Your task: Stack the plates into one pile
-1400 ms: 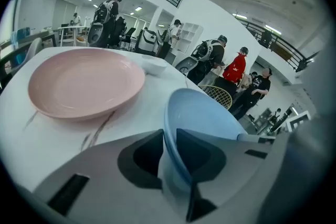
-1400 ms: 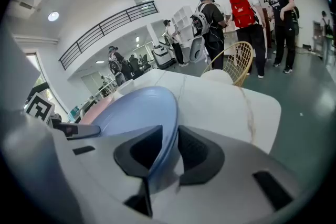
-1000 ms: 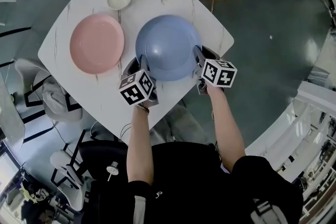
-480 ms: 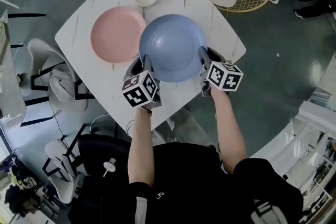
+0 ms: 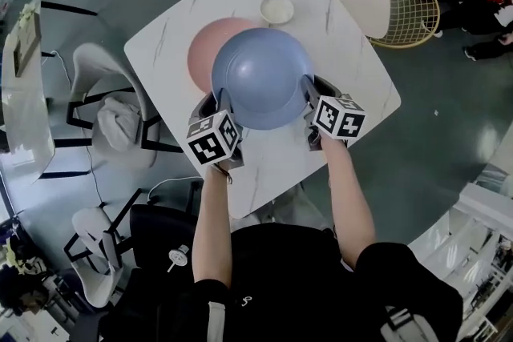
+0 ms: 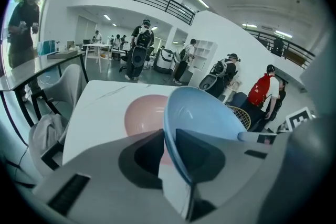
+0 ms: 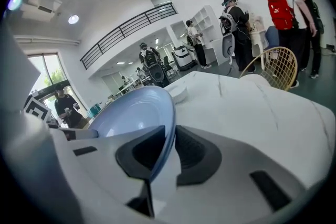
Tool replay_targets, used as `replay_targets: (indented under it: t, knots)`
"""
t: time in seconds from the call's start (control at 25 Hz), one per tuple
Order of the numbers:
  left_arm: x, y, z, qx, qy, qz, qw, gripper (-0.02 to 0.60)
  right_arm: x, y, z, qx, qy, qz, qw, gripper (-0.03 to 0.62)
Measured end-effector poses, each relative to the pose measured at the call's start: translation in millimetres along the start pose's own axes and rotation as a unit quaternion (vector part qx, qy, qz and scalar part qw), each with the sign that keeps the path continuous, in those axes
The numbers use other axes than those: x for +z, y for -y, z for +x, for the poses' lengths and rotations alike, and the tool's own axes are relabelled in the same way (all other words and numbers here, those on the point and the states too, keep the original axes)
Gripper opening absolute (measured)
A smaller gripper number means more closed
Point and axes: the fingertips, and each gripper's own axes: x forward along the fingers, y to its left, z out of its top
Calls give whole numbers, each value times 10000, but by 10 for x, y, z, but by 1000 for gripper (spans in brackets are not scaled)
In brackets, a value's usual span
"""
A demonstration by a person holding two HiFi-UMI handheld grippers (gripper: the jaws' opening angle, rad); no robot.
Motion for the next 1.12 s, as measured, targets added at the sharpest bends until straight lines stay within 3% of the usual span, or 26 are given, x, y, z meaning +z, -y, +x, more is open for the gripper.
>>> replay_targets:
  t: [0.24, 0.52, 0.84, 1.12]
  knots:
    - [273, -488, 94, 80, 17, 33, 10000, 86, 48, -406, 415, -16, -76, -140, 9999, 69]
    - [391, -809, 399, 17, -162, 32, 9999, 86, -19, -516, 803, -216, -238, -191, 9993, 75]
    - [350, -951, 713, -13, -439, 188, 9989, 89, -73, -462, 1035, -549, -432, -295, 9971, 78]
    - [315, -942, 769, 50, -419, 677, 9968, 104, -74, -440, 1055, -833, -568, -805, 9916, 89]
